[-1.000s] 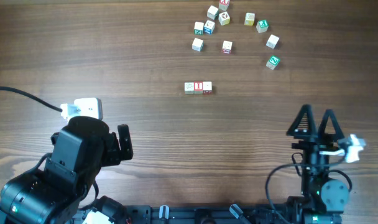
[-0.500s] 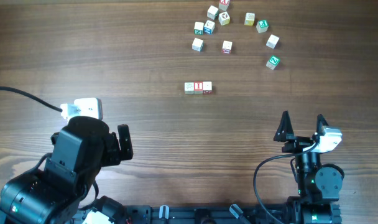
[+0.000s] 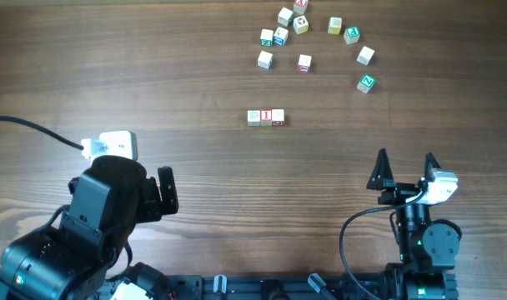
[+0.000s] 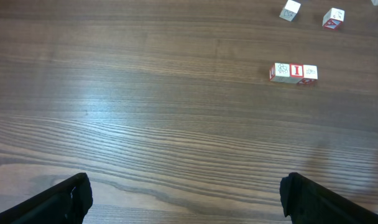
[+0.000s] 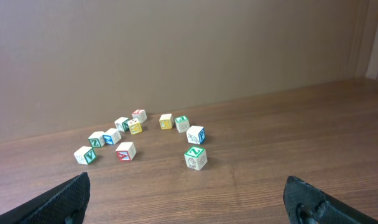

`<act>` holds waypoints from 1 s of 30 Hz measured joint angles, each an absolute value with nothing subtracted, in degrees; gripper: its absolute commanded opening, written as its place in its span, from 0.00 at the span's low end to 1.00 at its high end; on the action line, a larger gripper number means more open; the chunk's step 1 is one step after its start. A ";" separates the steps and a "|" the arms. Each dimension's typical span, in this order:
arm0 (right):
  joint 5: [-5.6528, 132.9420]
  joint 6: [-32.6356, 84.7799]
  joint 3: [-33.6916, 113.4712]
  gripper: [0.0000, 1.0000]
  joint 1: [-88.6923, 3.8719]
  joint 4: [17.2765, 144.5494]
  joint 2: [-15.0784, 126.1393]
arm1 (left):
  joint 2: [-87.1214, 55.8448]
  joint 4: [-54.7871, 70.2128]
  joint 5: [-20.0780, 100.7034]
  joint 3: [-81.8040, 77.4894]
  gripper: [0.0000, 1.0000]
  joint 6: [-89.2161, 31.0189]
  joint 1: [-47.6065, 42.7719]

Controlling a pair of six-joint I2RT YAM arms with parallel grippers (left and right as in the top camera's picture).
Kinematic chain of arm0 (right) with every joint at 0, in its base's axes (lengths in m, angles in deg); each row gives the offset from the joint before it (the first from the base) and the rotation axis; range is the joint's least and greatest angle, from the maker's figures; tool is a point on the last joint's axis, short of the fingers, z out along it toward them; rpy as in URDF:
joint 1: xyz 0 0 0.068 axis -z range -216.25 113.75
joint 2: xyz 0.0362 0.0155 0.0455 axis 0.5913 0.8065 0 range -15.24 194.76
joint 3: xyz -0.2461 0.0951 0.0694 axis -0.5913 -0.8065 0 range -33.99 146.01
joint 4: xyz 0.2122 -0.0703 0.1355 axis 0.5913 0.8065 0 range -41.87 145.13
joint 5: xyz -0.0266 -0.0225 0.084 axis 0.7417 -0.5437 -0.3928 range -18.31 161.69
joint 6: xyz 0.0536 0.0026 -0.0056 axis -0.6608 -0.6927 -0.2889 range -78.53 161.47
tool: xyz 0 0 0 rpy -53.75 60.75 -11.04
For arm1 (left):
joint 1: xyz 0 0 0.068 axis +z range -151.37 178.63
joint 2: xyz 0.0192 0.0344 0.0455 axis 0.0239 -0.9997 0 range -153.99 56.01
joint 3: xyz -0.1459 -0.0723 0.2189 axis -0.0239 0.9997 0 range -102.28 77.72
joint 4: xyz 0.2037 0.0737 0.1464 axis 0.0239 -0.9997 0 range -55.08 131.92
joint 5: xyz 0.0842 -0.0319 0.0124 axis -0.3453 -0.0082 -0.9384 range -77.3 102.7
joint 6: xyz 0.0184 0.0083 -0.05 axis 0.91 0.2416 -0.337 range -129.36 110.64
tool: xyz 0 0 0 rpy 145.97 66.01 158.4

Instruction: Form a horizontal line

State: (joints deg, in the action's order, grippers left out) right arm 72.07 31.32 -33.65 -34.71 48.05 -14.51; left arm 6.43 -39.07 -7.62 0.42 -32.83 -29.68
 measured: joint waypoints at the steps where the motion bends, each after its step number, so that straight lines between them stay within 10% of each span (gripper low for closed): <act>1: 72.07 31.32 -33.65 1.00 -34.71 48.05 -14.51 | 6.43 -39.07 -7.62 0.42 1.00 -32.83 -29.68; 16: 72.05 31.32 -33.65 1.00 -34.71 48.05 -14.51 | 10.10 -39.88 -6.77 2.54 1.00 -30.84 -32.11; 30: 71.70 31.32 -33.65 1.00 -34.71 48.09 -14.51 | 49.97 13.89 2.89 52.55 1.00 -19.86 -13.86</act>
State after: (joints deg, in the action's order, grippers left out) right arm 71.70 31.32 -33.65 -34.71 48.09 -14.51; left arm 49.97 13.89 2.89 52.55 -19.86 -13.86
